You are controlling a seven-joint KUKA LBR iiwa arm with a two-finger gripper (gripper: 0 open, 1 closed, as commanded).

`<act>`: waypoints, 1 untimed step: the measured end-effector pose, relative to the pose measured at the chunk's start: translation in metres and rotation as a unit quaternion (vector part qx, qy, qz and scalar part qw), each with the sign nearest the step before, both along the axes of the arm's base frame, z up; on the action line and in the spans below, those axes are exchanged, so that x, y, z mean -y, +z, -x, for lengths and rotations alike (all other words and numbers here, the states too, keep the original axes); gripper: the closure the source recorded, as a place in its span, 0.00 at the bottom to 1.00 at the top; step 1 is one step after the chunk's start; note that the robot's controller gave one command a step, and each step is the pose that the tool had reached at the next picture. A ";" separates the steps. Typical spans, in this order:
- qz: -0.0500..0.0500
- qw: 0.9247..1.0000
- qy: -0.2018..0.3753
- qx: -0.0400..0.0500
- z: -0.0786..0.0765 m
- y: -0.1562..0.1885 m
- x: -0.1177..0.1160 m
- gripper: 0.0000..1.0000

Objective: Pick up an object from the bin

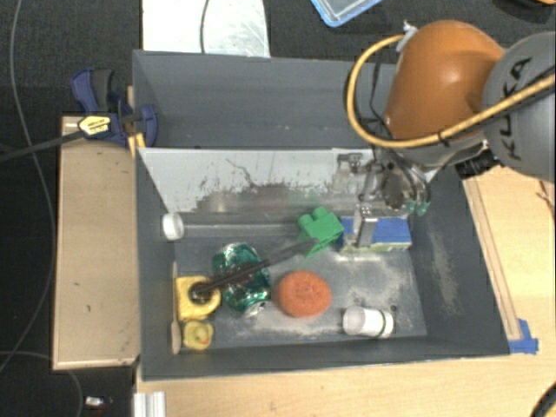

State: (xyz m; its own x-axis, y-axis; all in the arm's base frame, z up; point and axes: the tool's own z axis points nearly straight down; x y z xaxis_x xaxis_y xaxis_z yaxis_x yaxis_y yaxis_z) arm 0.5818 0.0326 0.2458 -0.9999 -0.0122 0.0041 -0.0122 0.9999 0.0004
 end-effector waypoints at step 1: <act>0.000 1.000 0.000 0.004 -0.001 0.005 0.000 0.00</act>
Offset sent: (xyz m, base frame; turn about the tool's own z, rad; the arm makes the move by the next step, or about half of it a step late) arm -0.0426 0.0208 -0.0886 -0.0069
